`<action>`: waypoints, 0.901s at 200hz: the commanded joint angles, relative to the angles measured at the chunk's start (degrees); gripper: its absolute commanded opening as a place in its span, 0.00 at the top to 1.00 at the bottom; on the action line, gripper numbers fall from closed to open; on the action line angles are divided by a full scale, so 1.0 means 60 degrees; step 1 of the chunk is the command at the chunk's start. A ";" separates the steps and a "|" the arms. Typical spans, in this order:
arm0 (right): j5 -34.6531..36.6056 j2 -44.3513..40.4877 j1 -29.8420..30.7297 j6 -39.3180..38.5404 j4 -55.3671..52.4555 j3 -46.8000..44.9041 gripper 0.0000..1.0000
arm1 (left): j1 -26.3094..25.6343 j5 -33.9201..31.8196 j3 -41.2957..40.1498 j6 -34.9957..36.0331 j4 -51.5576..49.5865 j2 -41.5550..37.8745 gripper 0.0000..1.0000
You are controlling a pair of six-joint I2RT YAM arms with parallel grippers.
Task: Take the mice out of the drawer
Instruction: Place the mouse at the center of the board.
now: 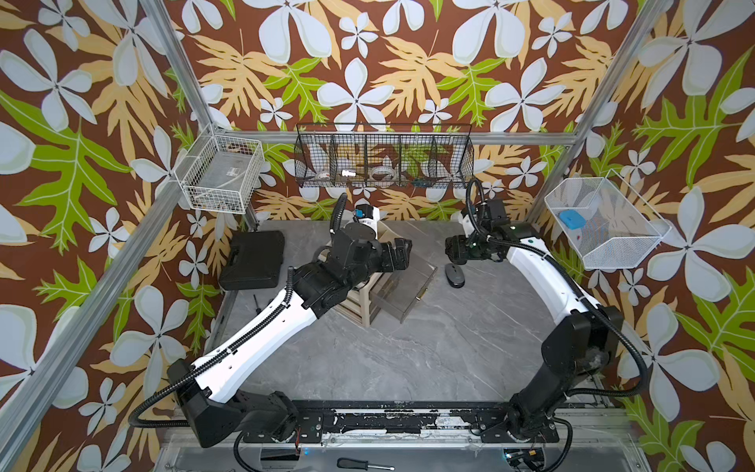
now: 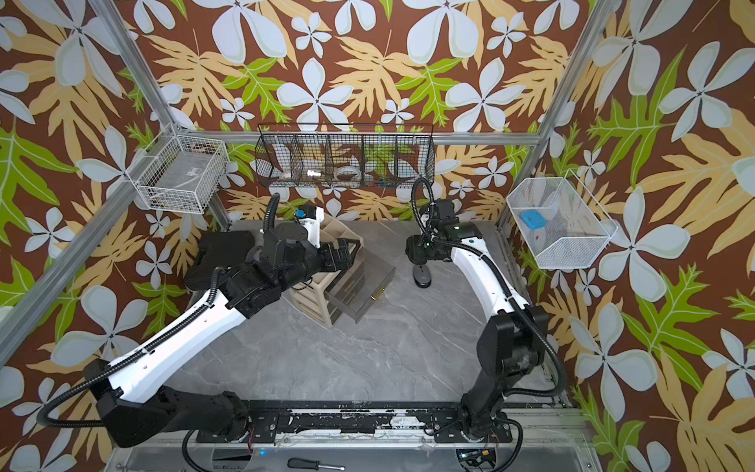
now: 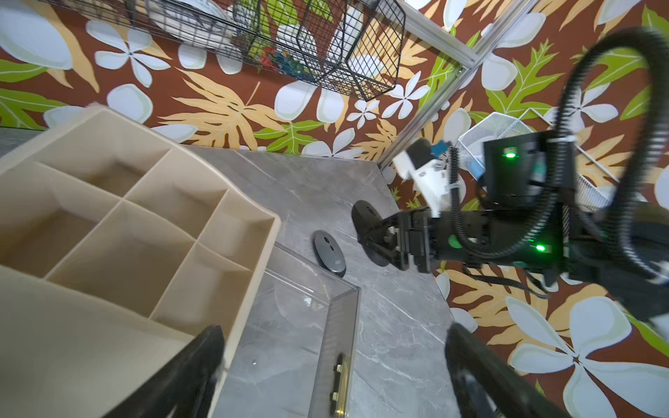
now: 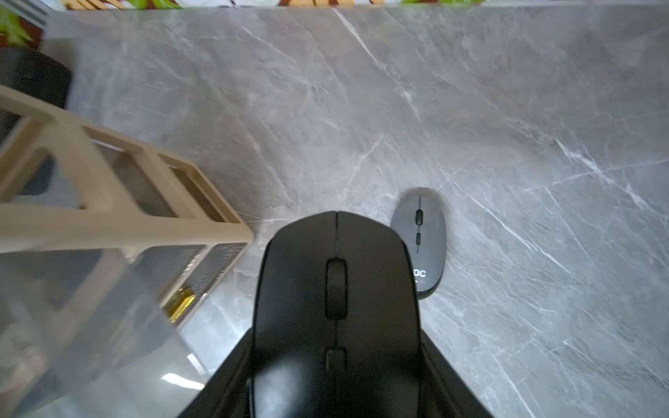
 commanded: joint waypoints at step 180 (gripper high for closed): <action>0.0355 0.3127 0.0751 0.1328 0.2326 -0.0624 0.47 | 0.0076 0.0400 0.0099 0.0308 0.0018 0.0167 0.01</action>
